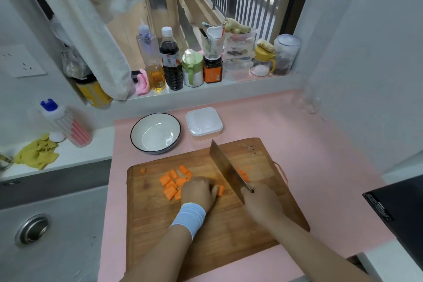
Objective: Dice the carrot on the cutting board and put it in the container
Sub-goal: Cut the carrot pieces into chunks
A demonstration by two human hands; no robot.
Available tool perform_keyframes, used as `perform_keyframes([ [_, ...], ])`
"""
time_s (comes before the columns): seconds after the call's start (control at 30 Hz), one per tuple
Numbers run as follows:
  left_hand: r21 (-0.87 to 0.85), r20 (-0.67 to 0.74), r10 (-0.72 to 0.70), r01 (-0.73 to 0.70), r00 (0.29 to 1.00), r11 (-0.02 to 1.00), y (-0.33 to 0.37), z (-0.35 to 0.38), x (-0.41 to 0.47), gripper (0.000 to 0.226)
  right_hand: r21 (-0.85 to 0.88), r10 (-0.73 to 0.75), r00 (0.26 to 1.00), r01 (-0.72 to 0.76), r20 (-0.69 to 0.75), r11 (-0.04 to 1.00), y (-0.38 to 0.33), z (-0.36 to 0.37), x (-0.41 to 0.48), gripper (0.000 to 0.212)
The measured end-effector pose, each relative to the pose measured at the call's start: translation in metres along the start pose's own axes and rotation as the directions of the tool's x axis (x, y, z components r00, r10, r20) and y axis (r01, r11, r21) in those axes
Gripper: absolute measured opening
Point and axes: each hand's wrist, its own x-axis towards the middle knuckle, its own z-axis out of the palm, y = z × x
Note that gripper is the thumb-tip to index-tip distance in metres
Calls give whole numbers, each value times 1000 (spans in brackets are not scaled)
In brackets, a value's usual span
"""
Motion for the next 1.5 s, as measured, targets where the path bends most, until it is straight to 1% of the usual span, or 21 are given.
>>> perform_keyframes([
  [0.03,-32,-49,41,-43,998,999,-5,2,-2,27,-14,-14,1000,14,3,1000,-1,1,0,33],
  [0.07,-84,-99,122,-130,988,988,-9,6,-3,25,-27,-29,1000,29,4,999,-1,1,0,32],
  [0.13,-127,-96,320,-330,943,935,-18,17,-4,29,-52,-44,999,44,6,998,-1,2,1,29],
  [0.17,-140,-96,395,-406,913,903,-22,21,-3,32,-67,-42,999,43,8,997,-1,2,2,29],
  [0.23,-132,-106,451,-462,886,877,-23,26,-2,27,-91,-42,999,43,13,995,-1,3,5,28],
  [0.33,-83,-167,430,-448,887,890,-20,31,2,19,-118,-53,998,55,16,991,-2,4,8,29],
  [0.4,-97,-199,354,-377,914,921,-13,32,3,13,-135,-73,997,76,23,988,-4,3,9,32],
  [0.47,-127,-239,262,-298,935,946,-7,33,4,17,-153,-92,995,96,29,984,-5,2,10,33],
  [0.5,-136,-256,240,-280,937,950,-5,36,4,18,-168,-101,994,105,33,980,-6,2,11,33],
  [0.57,-150,-292,263,-315,920,937,-4,41,2,22,-202,-130,991,136,42,970,-6,2,10,34],
  [0.63,-151,-295,347,-402,890,903,-8,46,-1,25,-238,-164,985,170,44,956,-5,2,8,34],
  [0.7,-141,-300,420,-475,857,869,-12,50,-4,19,-266,-187,981,192,42,945,-3,3,5,32],
  [0.8,-138,-307,452,-509,838,850,-13,48,-1,20,-284,-215,976,213,22,935,-2,5,2,31],
  [0.9,-131,-278,490,-538,826,833,-16,49,6,17,-298,-243,970,236,13,925,-2,8,-1,30],
  [0.97,-150,-266,496,-544,827,826,-17,51,6,18,-338,-273,962,259,6,905,-1,10,-4,31],
  [1.03,-177,-274,491,-545,827,819,-18,52,5,25,-375,-296,955,276,4,885,1,12,-8,35],
  [1.2,-211,-290,488,-553,823,806,-17,50,6,29,-379,-264,965,242,-5,893,3,18,-13,37],
  [1.33,-213,-290,479,-544,829,812,-17,50,6,22,-350,-242,970,227,1,909,1,20,-13,33],
  [1.5,-226,-305,470,-542,828,809,-18,52,8,17,-300,-171,984,180,58,937,-4,17,-5,26],
])
